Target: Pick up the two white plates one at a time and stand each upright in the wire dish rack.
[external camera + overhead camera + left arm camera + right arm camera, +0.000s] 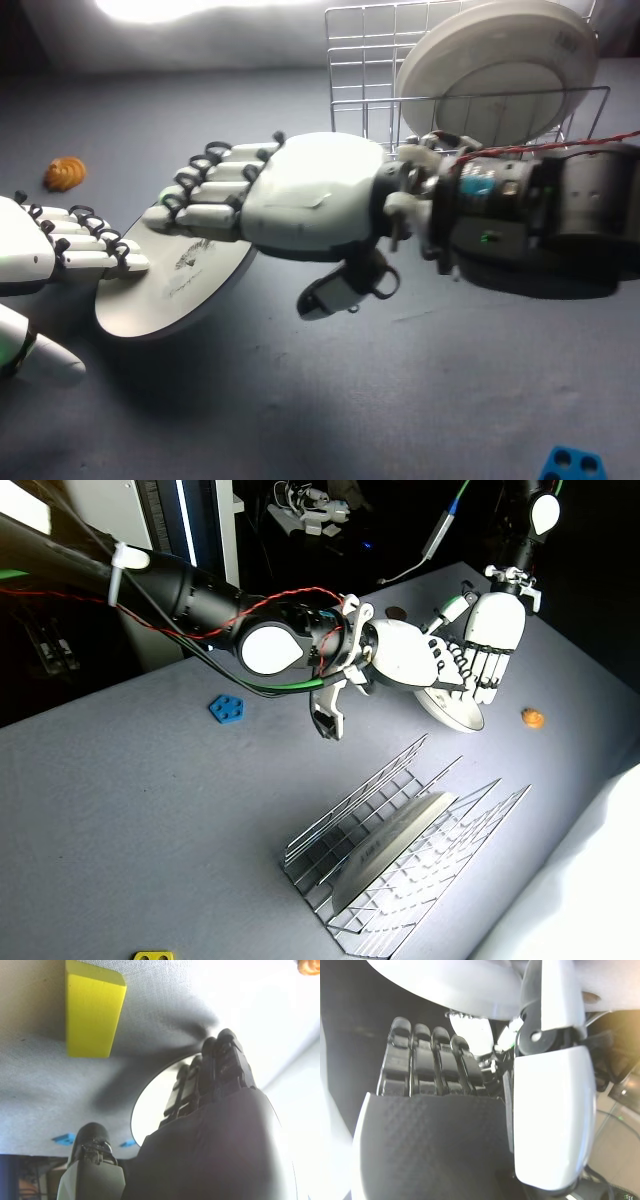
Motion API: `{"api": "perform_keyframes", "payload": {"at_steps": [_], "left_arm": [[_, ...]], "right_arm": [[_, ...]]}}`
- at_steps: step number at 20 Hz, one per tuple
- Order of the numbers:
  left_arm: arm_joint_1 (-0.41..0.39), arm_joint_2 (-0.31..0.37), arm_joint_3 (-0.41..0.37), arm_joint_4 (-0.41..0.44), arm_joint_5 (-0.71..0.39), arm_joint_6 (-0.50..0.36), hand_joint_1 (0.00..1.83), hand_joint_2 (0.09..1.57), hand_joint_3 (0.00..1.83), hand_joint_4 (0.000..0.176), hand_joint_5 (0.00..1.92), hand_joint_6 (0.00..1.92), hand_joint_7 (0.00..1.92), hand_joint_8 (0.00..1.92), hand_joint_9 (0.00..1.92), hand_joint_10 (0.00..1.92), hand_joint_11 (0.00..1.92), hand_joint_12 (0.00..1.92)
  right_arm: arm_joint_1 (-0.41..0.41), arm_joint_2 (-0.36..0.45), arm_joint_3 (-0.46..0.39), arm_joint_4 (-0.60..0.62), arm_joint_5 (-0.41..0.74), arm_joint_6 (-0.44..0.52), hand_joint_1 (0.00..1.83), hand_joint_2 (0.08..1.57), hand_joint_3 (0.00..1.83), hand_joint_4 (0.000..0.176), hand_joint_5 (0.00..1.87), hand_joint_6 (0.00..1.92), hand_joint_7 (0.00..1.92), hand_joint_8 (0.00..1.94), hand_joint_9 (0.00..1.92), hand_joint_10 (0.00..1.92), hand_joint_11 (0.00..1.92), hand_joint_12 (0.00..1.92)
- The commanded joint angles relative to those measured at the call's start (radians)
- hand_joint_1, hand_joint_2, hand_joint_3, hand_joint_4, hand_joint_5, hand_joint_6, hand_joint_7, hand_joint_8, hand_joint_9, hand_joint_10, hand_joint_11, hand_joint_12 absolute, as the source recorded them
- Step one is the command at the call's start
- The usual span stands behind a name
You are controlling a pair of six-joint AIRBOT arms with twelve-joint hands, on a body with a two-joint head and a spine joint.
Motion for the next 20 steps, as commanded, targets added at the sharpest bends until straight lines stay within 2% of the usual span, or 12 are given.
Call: {"api": "perform_keyframes", "payload": {"at_steps": [1, 6, 8, 12, 16, 20], "left_arm": [[0.017, -0.021, -0.005, 0.054, -0.019, -0.001, 0.0, 1.06, 0.0, 0.0, 0.0, 0.0, 0.0, 0.0, 0.0, 0.0, 0.0, 0.0], [0.017, -0.023, -0.003, 0.054, -0.02, -0.001, 0.0, 1.05, 0.0, 0.0, 0.0, 0.0, 0.0, 0.0, 0.0, 0.0, 0.0, 0.0], [0.017, -0.022, -0.003, 0.054, -0.021, -0.001, 0.0, 1.07, 0.0, 0.0, 0.0, 0.0, 0.0, 0.0, 0.0, 0.0, 0.0, 0.0], [0.016, -0.023, 0.001, 0.054, -0.021, -0.001, 0.0, 1.07, 0.0, 0.0, 0.0, 0.0, 0.0, 0.0, 0.0, 0.0, 0.0, 0.0], [0.009, -0.022, 0.002, 0.054, -0.021, -0.001, 0.0, 1.07, 0.0, 0.0, 0.0, 0.0, 0.0, 0.0, 0.0, 0.0, 0.0, 0.0], [0.006, -0.022, 0.001, 0.054, -0.021, -0.001, 0.0, 1.06, 0.0, 0.0, 0.01, 0.0, 0.0, 0.0, 0.0, 0.0, 0.0, 0.0]], "right_arm": [[0.008, -0.006, 0.01, 0.011, 0.109, -0.003, 1.22, 0.88, 0.0, 0.0, 0.0, 0.0, 0.0, 0.0, 0.0, 0.0, 0.0, 0.54], [0.002, -0.089, 0.092, 0.014, 0.108, -0.003, 1.23, 0.93, 0.02, 0.0, 0.0, 0.0, 0.0, 0.0, 0.0, 0.0, 0.0, 0.49], [-0.002, -0.115, 0.122, 0.014, 0.11, -0.003, 1.15, 0.95, 0.01, 0.0, 0.0, 0.0, 0.0, 0.0, 0.0, 0.0, 0.0, 0.52], [-0.016, -0.165, 0.182, 0.014, 0.129, -0.003, 1.18, 0.98, 0.02, 0.0, 0.0, 0.0, 0.0, 0.0, 0.0, 0.0, 0.0, 0.54], [-0.028, -0.188, 0.198, 0.014, 0.141, -0.003, 1.22, 0.94, 0.0, 0.0, 0.0, 0.0, 0.0, 0.0, 0.0, 0.0, 0.0, 0.45], [-0.03, -0.196, 0.203, 0.014, 0.167, -0.003, 1.22, 0.92, 0.0, 0.0, 0.0, 0.0, 0.0, 0.0, 0.0, 0.0, 0.0, 0.6]]}}
